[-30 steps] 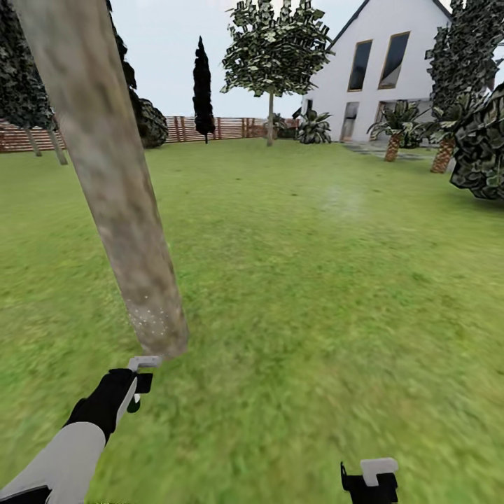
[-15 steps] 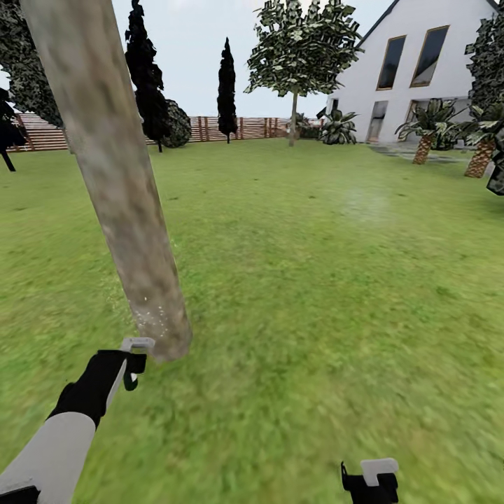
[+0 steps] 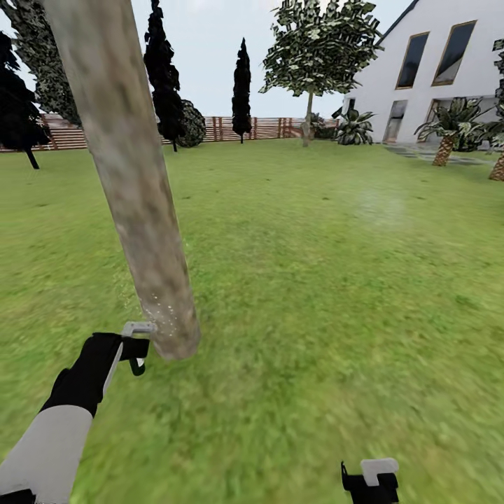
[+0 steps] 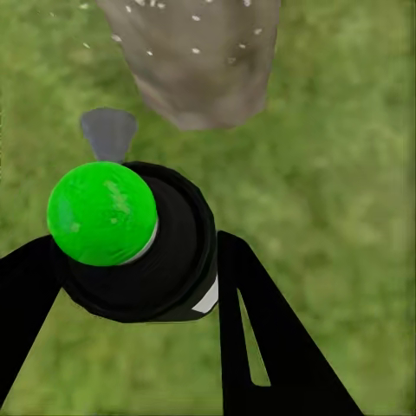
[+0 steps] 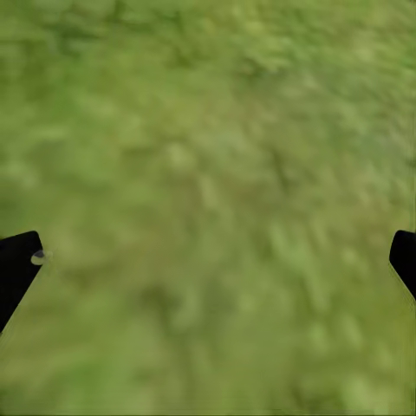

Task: In the garden, pick up the pesticide atomizer on the floor and spray pesticide onto both trees until each tree trunk is fully covered.

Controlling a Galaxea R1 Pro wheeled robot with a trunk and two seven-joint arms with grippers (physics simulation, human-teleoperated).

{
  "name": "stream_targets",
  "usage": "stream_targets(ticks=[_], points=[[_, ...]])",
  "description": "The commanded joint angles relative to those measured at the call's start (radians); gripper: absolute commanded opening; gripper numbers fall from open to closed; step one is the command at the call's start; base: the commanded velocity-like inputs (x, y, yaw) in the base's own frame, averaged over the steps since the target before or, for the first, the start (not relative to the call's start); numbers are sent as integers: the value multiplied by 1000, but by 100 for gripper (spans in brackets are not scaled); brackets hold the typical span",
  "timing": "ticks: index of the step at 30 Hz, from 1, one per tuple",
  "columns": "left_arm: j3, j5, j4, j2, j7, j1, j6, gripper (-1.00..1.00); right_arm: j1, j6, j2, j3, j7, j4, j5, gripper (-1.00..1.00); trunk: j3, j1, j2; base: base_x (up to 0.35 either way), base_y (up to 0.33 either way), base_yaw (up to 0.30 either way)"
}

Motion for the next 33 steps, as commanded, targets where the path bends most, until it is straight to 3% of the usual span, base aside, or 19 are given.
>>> stream_targets(ticks=[1,6,11,15,26,33], points=[[0,-3,0,0,1,-1,0,-100,0,0,0,0,0,0,0,100,0,0,0,208,-188,69],[1,-9,0,13,4,-5,0,-100,0,0,0,0,0,0,0,100,0,0,0,208,-198,11],[1,-8,-4,13,4,3,-1,-100,0,0,0,0,0,0,0,100,0,0,0,57,-260,0],[0,-8,-59,12,4,6,1,-100,0,0,0,0,0,0,0,100,0,0,0,1,-274,0],[5,-9,-64,13,4,1,3,-100,0,0,0,0,0,0,0,100,0,0,0,0,-274,4],[13,-9,-64,15,4,1,3,-100,0,0,0,0,0,0,0,100,0,0,0,0,-274,237]])
